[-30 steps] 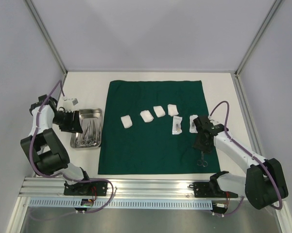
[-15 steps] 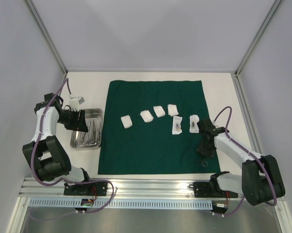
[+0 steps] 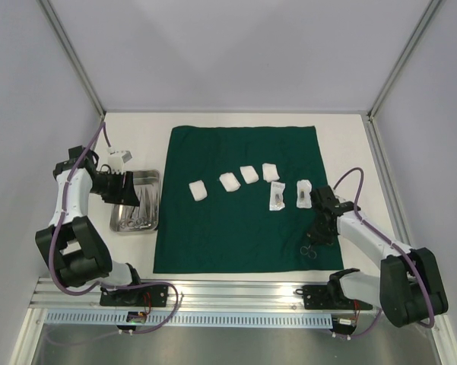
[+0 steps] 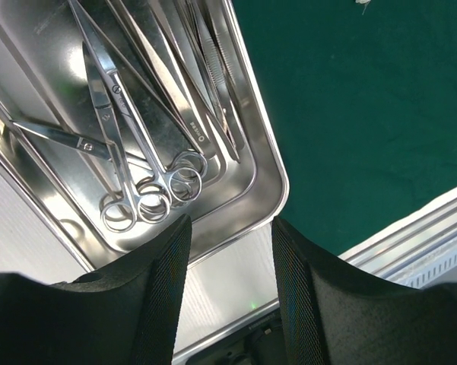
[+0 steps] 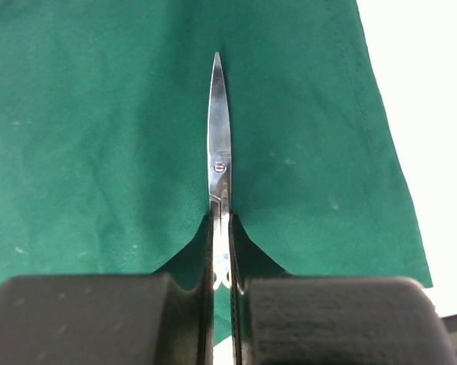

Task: Prepare the surgical pack

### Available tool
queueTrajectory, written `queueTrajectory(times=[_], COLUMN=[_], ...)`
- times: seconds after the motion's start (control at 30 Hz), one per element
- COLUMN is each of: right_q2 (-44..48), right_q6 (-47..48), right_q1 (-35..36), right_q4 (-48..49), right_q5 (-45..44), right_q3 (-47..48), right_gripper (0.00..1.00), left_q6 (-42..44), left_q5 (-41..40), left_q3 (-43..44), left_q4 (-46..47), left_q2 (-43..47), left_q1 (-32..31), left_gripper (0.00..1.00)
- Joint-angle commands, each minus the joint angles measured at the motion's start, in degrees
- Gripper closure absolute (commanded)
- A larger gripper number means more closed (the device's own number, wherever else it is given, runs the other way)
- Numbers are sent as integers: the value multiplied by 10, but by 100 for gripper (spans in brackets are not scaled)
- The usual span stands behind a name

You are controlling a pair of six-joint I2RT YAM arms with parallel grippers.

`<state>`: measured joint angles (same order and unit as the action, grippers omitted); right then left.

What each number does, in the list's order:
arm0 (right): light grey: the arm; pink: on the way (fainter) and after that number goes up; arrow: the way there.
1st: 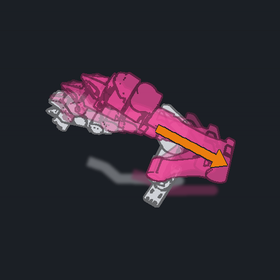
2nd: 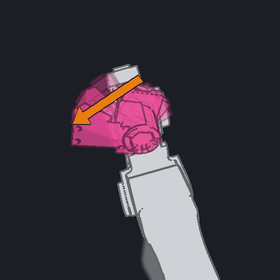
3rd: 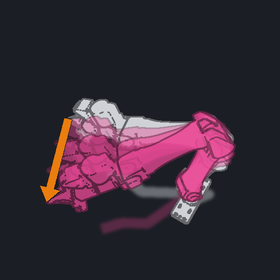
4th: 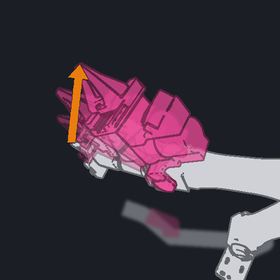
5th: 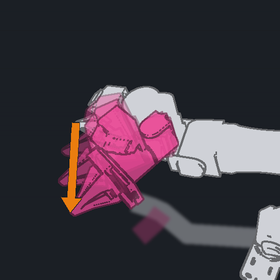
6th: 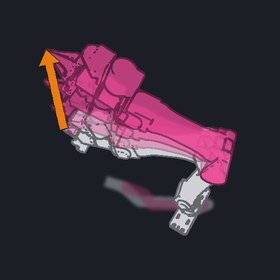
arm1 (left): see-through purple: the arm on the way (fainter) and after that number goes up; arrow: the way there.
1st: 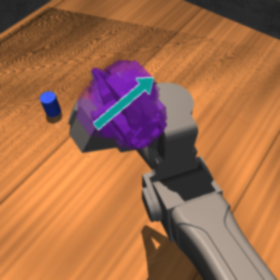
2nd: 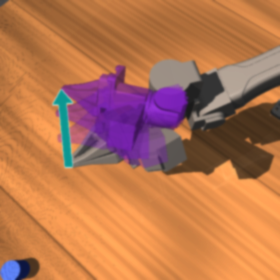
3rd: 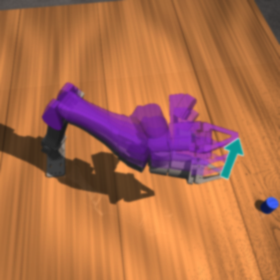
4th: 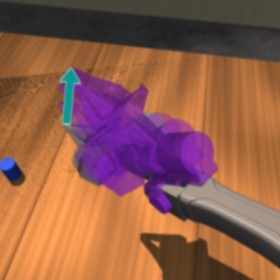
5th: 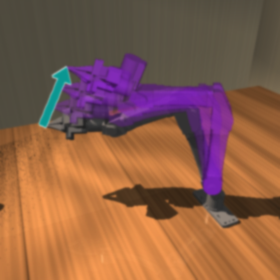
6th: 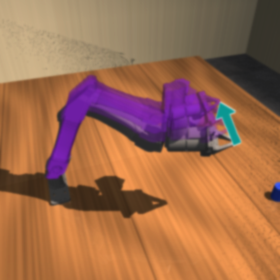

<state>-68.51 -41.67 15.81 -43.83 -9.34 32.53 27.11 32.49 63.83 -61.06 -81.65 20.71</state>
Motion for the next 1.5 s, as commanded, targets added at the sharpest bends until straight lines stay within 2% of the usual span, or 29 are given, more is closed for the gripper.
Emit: queueTrajectory(times=[0.0, 0.53, 0.87, 1.1, 1.13, 1.23, 1.37, 1.47], right_q2=[12, 69, 65, 42, 32, 7, -22, -42], right_q6=[12, 12, -22, -62, -71, -83, -108, -113], right_q1=[-1, -1, 22, 88, 106, 143, 185, 204], right_q4=[45, 26, 48, 69, 76, 92, 118, 138], right_q5=[35, 39, 48, 30, 24, 17, 13, 20], right_q3=[-12, 0, 24, 74, 81, 113, 154, 180], right_gripper=[99, 99, 100, 99, 99, 100, 100, 100], left_q6=[-7, -14, -11, -19, -20, -49, -85, -117], left_q5=[19, 16, 19, 42, 49, 69, 94, 121], left_q3=[13, 26, 43, 87, 98, 140, 208, 249], left_q4=[-5, -18, -44, -71, -77, -66, -37, -13], left_q2=[20, 27, 35, 22, 11, -11, -76, -133], left_q1=[-5, -17, -72, -204, -255, -316, -444, -504], left_gripper=[44, 44, 44, 43, 43, 39, 35, 34])
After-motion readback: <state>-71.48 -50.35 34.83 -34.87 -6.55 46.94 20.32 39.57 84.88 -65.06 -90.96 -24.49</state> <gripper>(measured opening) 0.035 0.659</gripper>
